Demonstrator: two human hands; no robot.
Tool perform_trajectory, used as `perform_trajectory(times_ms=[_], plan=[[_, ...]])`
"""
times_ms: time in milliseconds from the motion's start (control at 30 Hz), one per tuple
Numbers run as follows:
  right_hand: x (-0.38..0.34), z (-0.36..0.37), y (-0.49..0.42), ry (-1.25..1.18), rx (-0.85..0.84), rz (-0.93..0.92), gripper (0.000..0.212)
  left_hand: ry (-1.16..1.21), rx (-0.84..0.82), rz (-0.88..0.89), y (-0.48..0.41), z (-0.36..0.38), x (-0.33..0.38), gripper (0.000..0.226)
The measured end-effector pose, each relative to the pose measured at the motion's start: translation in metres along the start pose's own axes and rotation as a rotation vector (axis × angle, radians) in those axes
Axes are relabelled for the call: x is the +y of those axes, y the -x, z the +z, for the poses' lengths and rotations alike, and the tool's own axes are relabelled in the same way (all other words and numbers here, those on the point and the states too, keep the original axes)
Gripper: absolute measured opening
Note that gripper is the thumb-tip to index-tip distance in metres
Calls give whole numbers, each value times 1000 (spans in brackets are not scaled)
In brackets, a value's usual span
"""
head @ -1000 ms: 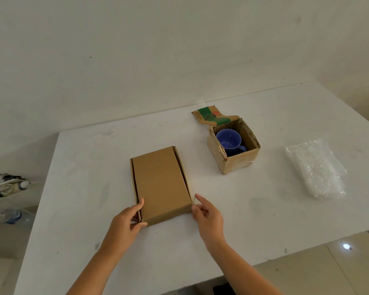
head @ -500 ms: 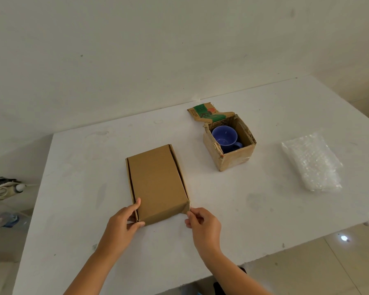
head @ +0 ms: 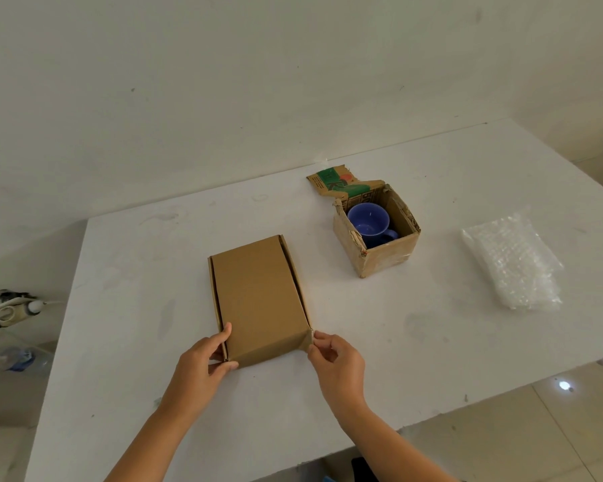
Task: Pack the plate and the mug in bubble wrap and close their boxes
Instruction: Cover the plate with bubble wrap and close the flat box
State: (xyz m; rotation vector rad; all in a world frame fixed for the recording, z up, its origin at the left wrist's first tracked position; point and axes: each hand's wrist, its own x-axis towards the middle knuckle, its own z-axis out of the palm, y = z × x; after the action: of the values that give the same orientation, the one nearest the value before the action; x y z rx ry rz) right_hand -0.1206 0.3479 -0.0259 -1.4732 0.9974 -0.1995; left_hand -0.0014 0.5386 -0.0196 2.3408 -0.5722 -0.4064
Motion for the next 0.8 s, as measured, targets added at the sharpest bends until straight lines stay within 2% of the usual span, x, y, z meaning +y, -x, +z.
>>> perform_trajectory(times_ms=[567,800], plan=[[-6,3,1,52,26,34,10,12,3,16,0,1,-4,69],[-6,-3,-1,93,-12,-22,11,2,9,39,-1,0,-5,68]])
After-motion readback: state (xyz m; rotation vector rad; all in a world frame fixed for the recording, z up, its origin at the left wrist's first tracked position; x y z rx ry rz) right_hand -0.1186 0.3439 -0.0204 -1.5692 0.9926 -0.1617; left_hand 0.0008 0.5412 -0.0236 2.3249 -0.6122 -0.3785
